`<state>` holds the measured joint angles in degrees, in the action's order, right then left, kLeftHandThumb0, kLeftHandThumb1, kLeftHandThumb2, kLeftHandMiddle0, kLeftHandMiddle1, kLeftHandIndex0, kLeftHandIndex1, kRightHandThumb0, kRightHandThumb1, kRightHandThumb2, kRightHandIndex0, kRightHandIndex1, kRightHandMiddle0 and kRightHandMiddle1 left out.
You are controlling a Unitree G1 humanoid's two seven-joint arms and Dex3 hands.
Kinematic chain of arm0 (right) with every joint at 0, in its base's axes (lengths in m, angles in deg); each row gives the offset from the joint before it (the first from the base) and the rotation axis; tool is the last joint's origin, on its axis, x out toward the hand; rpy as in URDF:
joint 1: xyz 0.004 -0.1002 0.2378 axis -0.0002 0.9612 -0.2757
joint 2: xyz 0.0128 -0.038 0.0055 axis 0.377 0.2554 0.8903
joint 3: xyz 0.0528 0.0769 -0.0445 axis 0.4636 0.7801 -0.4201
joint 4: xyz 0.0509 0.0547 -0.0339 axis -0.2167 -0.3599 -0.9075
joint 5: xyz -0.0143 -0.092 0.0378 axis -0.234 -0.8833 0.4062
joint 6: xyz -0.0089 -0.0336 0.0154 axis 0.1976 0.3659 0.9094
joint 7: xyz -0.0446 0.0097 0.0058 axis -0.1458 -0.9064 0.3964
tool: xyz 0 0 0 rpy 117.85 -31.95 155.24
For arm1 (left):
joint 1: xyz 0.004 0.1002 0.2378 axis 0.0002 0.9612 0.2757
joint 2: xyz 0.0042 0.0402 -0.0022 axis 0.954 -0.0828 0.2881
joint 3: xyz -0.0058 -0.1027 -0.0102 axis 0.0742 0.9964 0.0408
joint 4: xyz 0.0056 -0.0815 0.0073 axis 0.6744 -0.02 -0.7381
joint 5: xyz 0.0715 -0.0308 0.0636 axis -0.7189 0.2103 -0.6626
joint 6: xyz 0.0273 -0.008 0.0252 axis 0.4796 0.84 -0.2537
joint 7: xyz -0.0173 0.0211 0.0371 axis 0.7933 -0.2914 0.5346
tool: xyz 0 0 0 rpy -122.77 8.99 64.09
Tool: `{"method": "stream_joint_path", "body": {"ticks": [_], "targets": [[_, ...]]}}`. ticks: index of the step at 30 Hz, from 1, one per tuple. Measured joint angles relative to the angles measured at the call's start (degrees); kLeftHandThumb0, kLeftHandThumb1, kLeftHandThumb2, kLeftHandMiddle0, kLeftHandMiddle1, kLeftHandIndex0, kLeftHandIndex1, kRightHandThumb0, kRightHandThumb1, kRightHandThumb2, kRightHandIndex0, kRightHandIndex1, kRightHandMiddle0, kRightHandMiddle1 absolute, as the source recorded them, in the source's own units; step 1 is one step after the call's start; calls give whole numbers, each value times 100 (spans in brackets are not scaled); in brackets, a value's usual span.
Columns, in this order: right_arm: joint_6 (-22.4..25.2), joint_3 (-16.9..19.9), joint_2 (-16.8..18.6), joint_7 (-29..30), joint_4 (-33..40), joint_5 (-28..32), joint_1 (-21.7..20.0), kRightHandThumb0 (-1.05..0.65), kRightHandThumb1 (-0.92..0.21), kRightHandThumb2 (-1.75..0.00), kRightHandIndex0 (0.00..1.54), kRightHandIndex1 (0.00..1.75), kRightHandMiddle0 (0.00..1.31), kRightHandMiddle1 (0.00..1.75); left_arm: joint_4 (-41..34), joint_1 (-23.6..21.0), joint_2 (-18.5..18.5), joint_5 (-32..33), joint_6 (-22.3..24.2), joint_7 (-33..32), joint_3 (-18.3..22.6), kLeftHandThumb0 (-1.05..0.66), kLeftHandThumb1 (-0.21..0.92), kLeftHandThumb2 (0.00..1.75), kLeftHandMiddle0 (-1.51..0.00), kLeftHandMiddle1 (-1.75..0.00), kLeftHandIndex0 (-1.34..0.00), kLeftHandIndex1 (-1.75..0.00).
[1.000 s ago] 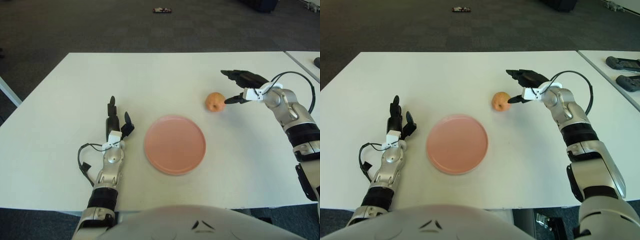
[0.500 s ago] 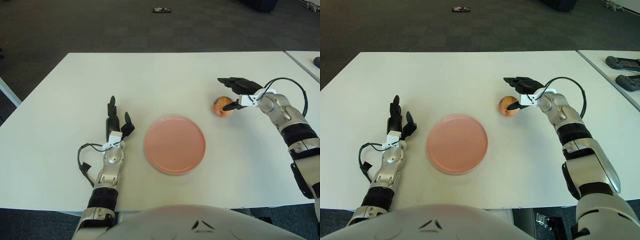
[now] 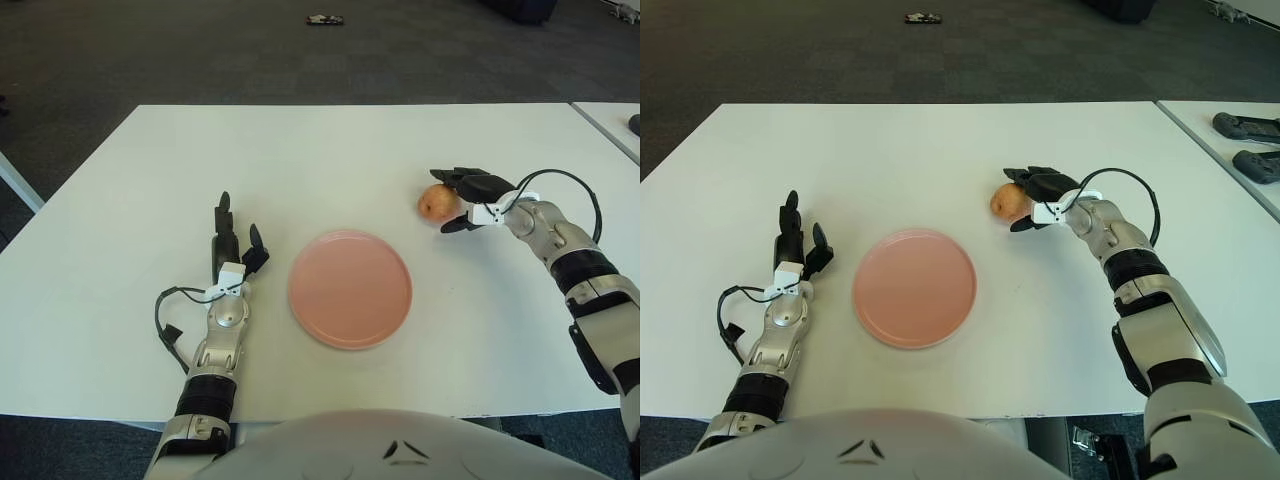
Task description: Put the apple into the plate.
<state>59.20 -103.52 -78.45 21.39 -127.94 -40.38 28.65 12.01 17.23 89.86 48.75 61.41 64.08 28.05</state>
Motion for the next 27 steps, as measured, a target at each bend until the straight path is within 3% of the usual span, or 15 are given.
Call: {"method": "stream_joint_path", "body": {"ticks": [27], "targets": [[-103, -343, 3, 201, -362, -75, -246, -105, -92, -33, 0, 0, 0, 0, 2, 1, -12, 0, 0, 11, -3, -76, 92, 95, -16, 0, 0, -33]]}}
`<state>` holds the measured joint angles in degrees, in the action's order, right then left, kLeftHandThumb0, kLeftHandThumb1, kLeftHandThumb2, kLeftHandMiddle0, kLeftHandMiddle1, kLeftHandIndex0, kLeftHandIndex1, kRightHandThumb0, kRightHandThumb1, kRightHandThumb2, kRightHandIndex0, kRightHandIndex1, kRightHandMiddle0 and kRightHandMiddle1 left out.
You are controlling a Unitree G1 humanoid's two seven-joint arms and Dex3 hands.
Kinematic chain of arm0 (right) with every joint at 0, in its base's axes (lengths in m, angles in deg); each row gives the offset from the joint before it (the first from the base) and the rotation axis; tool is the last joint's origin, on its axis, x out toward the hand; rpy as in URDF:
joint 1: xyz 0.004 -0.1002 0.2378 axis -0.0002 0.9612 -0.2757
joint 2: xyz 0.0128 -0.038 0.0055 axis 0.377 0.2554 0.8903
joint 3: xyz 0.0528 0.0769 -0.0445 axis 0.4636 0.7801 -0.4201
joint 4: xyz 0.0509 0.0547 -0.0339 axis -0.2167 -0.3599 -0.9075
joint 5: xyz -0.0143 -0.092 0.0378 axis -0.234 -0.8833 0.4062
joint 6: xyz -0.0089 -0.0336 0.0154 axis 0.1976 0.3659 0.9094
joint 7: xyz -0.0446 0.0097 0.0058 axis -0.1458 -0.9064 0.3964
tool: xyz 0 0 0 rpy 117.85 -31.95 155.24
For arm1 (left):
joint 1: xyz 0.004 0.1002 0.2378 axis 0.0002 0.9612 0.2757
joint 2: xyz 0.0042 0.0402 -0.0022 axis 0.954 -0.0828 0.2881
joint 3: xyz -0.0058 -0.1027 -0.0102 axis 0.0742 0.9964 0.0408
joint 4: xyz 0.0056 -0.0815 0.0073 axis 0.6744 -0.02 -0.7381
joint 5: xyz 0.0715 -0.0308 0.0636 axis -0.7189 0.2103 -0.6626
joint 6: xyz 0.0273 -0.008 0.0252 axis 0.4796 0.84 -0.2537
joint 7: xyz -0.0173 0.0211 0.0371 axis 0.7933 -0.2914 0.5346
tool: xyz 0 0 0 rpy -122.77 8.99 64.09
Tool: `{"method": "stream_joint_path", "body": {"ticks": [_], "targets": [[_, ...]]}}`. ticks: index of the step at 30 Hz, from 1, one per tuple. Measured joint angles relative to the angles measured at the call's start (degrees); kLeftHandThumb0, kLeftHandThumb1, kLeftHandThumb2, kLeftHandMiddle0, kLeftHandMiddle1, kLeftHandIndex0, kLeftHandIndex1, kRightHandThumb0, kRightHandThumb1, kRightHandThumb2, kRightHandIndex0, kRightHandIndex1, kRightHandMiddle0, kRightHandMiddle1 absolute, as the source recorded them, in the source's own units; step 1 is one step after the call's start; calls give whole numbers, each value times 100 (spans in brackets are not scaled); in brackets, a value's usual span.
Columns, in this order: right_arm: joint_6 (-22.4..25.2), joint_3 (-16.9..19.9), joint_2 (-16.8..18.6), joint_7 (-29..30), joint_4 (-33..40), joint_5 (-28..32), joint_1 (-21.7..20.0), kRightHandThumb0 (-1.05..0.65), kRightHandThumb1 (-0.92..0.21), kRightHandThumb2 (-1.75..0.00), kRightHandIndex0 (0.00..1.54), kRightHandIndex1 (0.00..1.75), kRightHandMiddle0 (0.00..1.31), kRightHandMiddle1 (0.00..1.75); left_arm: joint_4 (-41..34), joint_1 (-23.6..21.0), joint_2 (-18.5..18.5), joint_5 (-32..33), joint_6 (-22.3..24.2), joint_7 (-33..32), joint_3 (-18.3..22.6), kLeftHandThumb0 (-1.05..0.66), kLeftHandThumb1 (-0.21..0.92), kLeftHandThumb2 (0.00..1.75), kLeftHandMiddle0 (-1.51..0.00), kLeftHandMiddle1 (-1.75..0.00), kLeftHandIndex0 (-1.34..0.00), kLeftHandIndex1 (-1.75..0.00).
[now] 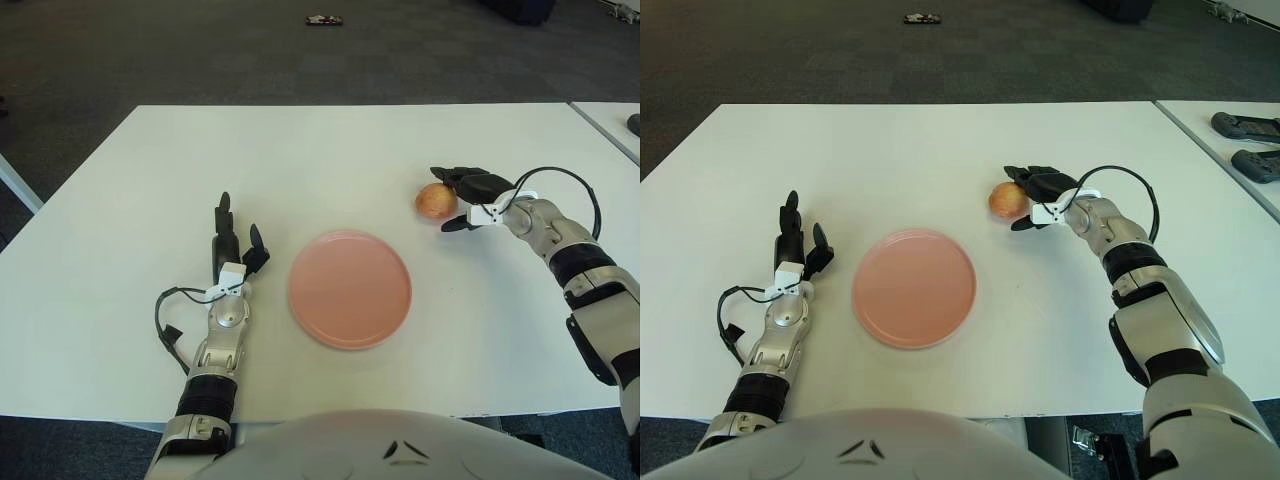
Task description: Put the apple into the plate.
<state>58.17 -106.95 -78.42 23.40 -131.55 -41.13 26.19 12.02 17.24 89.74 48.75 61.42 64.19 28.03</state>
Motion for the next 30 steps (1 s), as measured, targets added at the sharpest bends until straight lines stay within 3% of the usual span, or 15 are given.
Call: {"method": "stream_joint_path", "body": {"ticks": [30], "targets": [[1, -122, 73, 85, -85, -6, -91, -105, -92, -29, 0, 0, 2, 1, -26, 16, -61, 16, 4, -1, 5, -75, 92, 95, -16, 0, 0, -36]]}}
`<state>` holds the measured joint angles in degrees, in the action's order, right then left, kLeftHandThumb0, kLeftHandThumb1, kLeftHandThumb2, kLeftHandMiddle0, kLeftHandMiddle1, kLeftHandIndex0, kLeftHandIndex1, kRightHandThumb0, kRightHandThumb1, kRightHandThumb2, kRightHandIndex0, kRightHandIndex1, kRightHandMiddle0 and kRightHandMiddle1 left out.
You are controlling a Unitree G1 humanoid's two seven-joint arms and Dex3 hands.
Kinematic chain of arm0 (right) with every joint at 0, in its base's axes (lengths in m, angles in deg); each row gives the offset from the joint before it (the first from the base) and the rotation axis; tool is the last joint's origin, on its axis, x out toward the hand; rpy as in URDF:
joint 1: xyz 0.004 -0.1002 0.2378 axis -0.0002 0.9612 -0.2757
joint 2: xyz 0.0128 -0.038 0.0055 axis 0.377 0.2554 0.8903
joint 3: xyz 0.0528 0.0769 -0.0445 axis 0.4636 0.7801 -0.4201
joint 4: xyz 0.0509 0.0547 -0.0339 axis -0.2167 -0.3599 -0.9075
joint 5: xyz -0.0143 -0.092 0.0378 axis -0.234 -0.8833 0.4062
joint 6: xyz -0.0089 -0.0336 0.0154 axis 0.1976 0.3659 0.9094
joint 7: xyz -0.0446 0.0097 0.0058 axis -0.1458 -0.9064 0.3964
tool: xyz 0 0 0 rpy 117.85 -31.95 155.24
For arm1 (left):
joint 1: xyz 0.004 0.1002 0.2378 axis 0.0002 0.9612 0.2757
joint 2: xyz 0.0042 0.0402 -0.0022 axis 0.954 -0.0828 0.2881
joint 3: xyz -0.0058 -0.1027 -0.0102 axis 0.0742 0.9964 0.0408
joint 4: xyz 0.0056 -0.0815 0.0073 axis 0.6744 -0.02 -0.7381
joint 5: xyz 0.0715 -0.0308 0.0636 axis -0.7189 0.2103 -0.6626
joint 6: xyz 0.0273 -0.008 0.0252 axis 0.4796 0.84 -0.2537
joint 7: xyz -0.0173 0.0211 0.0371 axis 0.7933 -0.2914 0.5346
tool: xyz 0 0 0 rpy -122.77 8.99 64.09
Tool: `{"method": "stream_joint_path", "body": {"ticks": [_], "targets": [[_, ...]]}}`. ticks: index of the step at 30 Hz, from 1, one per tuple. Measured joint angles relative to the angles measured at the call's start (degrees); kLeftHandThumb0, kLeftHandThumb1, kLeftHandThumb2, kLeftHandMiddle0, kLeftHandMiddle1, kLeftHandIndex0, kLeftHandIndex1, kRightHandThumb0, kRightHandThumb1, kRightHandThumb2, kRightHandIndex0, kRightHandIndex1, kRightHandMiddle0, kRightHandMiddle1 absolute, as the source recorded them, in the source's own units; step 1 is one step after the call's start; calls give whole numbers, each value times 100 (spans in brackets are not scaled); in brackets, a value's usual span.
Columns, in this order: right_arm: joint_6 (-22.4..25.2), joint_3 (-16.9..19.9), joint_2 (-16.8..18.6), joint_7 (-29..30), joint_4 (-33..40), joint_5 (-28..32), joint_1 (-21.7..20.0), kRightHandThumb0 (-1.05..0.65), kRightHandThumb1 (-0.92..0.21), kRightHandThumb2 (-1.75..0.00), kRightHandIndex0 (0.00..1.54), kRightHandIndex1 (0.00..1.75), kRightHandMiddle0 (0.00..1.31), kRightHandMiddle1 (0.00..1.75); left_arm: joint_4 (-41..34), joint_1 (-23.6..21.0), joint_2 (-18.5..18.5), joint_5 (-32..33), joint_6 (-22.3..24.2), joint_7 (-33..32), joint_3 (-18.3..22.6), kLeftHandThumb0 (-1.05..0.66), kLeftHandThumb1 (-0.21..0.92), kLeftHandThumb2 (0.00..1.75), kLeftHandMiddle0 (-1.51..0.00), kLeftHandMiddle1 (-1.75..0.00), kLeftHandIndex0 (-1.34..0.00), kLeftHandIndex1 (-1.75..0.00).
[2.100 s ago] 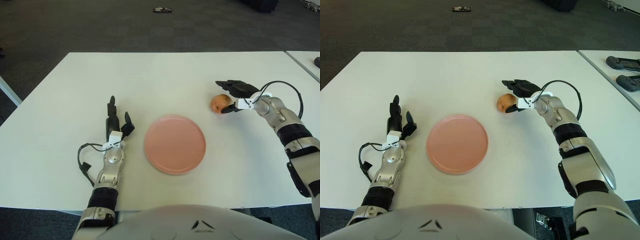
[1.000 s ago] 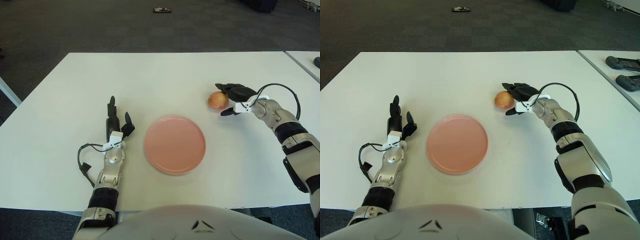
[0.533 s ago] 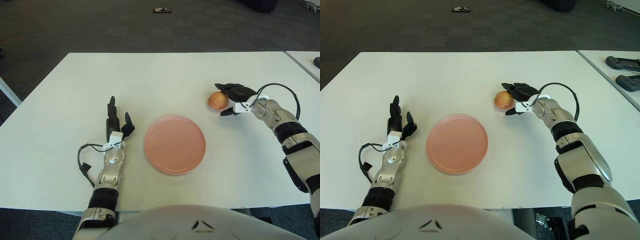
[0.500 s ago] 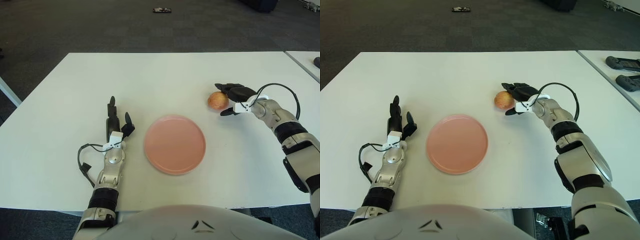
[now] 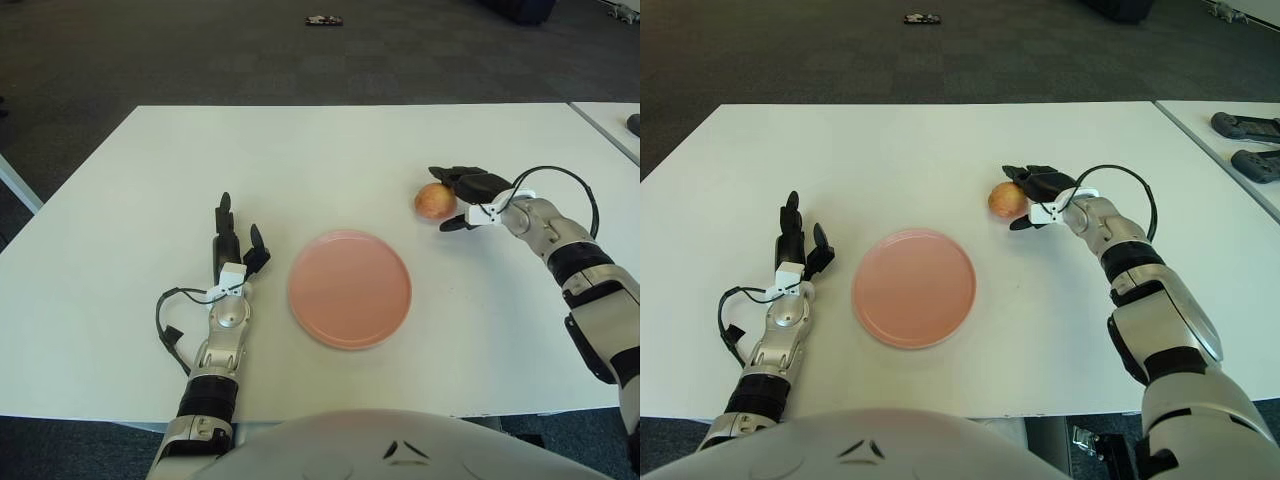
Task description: Put the apple into the plate.
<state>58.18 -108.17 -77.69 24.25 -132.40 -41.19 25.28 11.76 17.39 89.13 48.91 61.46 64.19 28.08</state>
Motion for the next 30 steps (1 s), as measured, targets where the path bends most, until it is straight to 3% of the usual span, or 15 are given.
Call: {"method": "stream_joint_path", "body": {"ticks": [15, 22, 30], "targets": [[9, -188, 164, 78, -39, -134, -163, -105, -92, -27, 2, 1, 4, 5, 3, 0, -35, -25, -14, -47, -6, -76, 92, 96, -16, 0, 0, -34], [64, -244, 200, 159, -35, -228, -192, -105, -92, -25, 2, 0, 0, 16, 3, 1, -52, -46, -14, -102, -8, -76, 92, 97, -16, 0, 0, -34], [214, -350, 274, 342, 20, -404, -222, -105, -92, -24, 2, 0, 0, 14, 2, 2, -81, -64, -14, -133, -20, -76, 92, 96, -16, 0, 0, -34]]}}
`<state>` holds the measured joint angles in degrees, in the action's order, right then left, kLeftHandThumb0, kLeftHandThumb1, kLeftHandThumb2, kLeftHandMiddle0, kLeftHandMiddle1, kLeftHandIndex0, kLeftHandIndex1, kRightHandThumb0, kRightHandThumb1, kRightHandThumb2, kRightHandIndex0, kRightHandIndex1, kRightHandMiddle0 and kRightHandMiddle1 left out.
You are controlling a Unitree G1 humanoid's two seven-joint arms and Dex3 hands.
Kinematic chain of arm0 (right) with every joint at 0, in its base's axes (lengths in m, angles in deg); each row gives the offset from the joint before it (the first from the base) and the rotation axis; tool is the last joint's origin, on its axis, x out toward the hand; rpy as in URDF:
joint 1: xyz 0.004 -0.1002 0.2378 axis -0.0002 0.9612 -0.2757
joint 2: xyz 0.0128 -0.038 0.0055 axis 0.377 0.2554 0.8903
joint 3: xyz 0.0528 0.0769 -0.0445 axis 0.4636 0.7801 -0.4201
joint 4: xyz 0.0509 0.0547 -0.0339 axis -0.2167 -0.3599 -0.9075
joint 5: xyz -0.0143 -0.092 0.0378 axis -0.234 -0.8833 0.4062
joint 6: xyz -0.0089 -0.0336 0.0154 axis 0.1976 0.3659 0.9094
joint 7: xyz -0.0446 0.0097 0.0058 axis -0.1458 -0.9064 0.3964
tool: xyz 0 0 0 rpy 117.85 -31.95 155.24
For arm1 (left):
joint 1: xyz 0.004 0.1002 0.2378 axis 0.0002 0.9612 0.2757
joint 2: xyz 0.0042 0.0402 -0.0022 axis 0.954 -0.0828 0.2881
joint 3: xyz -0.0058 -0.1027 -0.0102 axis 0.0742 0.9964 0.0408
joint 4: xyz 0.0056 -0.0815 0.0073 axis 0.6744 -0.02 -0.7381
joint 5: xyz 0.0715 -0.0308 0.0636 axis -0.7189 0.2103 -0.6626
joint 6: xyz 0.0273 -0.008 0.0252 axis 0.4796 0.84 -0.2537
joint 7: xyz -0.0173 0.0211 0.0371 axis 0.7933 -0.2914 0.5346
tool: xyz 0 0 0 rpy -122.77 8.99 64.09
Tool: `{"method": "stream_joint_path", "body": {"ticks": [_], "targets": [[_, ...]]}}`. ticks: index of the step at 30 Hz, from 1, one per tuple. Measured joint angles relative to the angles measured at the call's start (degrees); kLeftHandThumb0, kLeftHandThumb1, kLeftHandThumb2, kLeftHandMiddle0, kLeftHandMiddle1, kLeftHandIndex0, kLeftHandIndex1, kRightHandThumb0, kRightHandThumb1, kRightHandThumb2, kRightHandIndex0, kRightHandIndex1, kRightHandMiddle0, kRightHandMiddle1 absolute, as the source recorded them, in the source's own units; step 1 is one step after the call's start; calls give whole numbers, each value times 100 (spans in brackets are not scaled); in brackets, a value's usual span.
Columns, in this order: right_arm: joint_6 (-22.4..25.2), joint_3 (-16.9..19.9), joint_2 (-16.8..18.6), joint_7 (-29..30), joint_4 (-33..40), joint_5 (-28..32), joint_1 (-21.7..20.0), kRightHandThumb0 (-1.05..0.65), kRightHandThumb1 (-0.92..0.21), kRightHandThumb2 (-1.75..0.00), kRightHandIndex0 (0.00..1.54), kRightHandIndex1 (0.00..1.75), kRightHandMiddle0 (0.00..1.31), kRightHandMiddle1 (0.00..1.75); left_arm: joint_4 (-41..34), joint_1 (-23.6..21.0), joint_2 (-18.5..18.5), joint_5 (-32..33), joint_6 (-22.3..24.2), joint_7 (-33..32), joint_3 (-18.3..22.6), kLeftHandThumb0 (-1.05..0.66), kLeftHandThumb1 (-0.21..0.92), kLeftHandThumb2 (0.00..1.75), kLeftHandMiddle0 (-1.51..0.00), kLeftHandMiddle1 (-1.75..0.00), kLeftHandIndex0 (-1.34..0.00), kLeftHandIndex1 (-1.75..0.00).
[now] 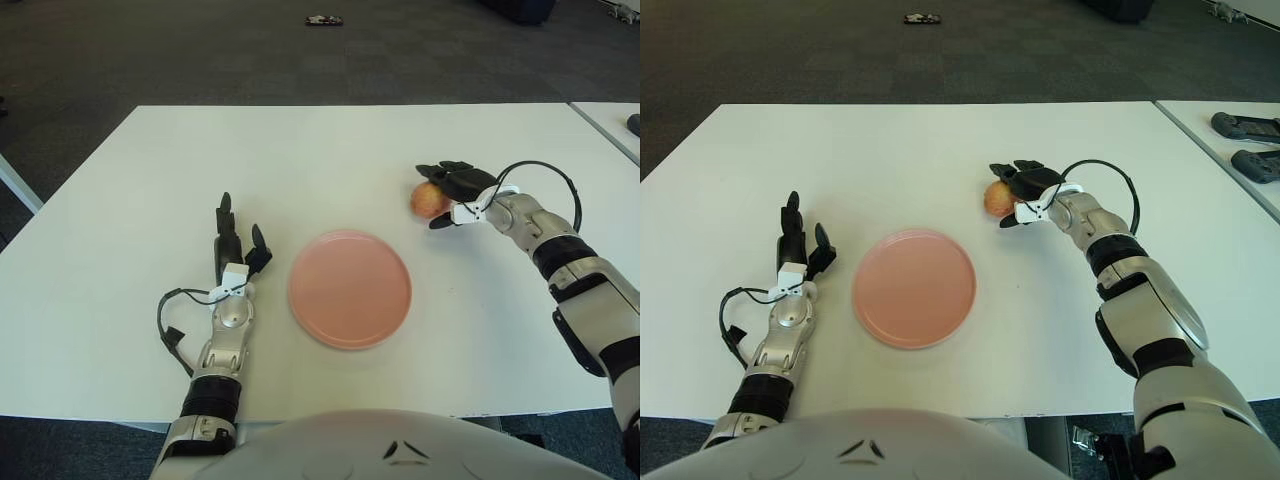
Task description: Put the apple into the plate.
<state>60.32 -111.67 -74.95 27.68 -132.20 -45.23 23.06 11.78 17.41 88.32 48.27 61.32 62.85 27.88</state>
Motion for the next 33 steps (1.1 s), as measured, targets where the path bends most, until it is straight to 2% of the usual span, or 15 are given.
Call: {"method": "stream_joint_path", "body": {"ticks": [11, 33], "targets": [[37, -67, 45, 34, 97, -84, -11, -105, -92, -27, 1, 0, 0, 13, -6, 2, -7, -3, 0, -1, -5, -75, 92, 94, -17, 0, 0, -35], [-48, -108, 47, 216, -86, -191, -63, -104, -92, -30, 3, 1, 0, 22, -13, 30, -6, -55, -45, -54, -7, -75, 92, 94, -15, 0, 0, -32]]}}
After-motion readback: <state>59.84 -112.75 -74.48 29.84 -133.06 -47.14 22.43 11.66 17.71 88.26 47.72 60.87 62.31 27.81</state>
